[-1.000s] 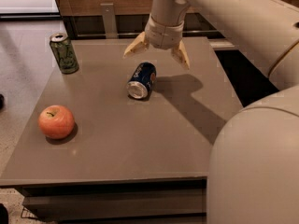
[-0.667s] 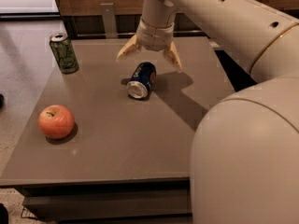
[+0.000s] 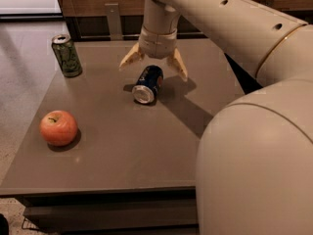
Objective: Place pepsi can upright
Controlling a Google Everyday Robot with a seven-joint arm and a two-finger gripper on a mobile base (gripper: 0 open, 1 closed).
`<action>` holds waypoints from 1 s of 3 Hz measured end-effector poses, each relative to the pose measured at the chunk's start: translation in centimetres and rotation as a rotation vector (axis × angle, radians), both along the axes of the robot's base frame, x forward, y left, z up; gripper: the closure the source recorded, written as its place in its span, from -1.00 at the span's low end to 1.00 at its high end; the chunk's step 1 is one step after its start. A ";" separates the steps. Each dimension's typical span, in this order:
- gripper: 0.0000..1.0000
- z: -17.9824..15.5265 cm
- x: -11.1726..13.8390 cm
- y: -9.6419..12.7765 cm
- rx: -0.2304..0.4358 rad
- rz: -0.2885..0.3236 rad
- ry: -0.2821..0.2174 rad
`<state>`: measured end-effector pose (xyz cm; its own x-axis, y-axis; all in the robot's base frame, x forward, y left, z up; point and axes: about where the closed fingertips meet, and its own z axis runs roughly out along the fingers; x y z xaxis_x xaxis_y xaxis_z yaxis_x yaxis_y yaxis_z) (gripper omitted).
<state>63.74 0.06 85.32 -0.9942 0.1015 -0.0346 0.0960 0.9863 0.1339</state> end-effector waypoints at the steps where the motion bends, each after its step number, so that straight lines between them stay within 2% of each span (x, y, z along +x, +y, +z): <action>1: -1.00 -0.1 -0.7 0.3 -0.005 -0.027 -0.001; 3: -1.00 -1.8 -1.0 1.0 0.002 -0.122 0.008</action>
Offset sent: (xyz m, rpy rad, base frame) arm -0.0139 0.0098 -0.0137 -0.0076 0.0131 -0.1376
